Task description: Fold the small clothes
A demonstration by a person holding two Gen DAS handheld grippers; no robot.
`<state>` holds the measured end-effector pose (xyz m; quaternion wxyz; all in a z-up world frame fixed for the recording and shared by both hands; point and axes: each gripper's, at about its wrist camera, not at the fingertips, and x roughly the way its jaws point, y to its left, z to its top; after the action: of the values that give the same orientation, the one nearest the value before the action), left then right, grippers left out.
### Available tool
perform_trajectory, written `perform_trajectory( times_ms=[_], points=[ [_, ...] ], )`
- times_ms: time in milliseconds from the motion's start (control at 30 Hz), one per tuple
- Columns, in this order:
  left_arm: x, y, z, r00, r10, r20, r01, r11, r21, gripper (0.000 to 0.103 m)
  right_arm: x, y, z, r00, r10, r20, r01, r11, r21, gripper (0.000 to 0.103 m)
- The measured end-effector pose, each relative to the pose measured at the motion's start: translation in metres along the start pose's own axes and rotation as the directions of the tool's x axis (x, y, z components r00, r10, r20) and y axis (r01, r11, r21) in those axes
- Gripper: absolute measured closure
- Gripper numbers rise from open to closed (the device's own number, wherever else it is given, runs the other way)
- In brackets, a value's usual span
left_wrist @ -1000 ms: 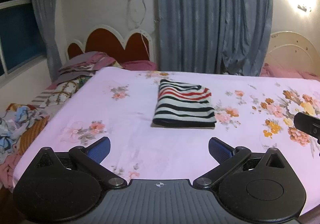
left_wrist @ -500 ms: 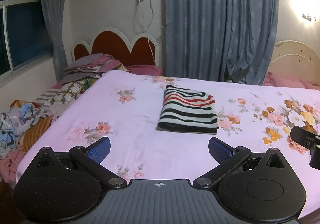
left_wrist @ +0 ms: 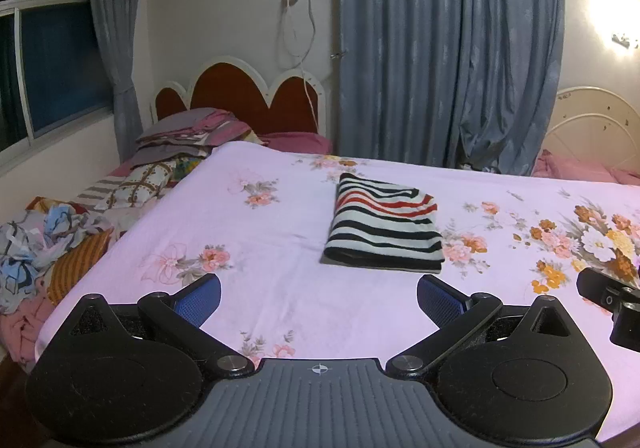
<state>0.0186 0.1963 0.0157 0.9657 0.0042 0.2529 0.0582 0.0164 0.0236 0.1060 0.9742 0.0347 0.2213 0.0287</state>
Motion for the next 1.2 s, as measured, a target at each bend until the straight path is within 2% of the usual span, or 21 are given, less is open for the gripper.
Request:
perform_trajectory(
  times_ms=[1200],
  points=[
    [0.016,0.006,-0.001,0.999,0.005,-0.032,-0.005,1.000,-0.001,0.000,0.019,0.006,-0.005,1.000,0.008,-0.030,-0.008,1.000,0.001,0.001]
  ],
)
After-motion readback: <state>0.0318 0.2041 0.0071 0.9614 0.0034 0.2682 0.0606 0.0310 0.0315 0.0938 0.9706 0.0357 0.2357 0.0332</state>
